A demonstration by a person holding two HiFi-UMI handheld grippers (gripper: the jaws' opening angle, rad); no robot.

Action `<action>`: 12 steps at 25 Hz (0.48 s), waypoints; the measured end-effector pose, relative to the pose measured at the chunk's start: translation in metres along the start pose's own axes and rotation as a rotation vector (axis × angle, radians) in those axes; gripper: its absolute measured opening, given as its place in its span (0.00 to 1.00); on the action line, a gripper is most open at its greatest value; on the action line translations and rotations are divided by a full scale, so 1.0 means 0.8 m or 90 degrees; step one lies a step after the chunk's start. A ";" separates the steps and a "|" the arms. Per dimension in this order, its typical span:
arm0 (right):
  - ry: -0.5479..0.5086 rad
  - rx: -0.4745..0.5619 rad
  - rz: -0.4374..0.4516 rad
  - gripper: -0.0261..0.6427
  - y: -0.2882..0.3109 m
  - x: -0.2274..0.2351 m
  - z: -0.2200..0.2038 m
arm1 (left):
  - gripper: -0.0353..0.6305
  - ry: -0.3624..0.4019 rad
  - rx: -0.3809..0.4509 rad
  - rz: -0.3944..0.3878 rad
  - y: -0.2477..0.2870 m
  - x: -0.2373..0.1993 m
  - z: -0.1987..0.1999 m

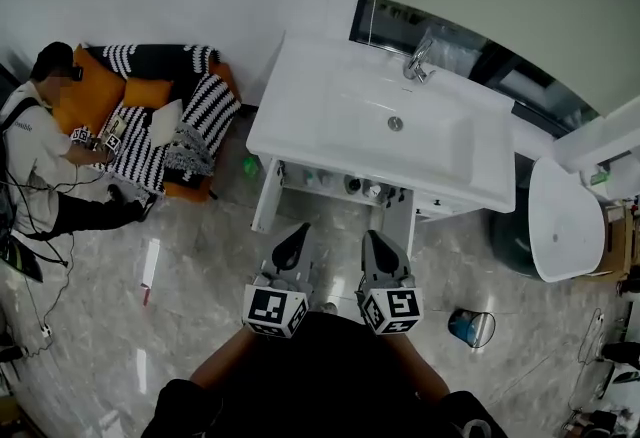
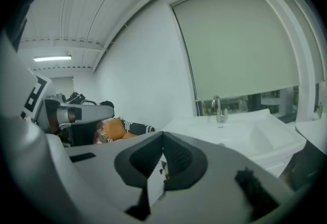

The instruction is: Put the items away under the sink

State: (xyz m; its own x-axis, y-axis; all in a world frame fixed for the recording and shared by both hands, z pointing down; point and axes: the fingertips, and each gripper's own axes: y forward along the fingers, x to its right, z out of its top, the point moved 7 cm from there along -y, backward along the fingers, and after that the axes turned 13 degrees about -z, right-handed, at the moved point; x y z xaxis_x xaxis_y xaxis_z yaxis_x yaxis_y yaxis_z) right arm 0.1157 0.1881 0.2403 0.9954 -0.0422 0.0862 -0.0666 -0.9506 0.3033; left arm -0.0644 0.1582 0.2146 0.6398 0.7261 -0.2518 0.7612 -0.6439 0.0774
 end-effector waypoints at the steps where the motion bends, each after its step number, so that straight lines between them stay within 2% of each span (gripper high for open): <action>1: -0.001 -0.002 0.000 0.06 0.000 -0.001 0.000 | 0.06 0.000 -0.002 0.001 -0.001 0.001 -0.001; 12: -0.025 -0.005 0.011 0.06 -0.014 -0.006 -0.006 | 0.06 0.005 -0.004 -0.009 -0.004 0.012 -0.001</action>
State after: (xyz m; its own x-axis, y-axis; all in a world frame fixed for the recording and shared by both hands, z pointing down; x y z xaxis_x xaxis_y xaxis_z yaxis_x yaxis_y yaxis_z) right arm 0.1111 0.2001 0.2410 0.9960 -0.0704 0.0544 -0.0838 -0.9473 0.3093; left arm -0.0606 0.1673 0.2127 0.6300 0.7366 -0.2459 0.7705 -0.6324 0.0797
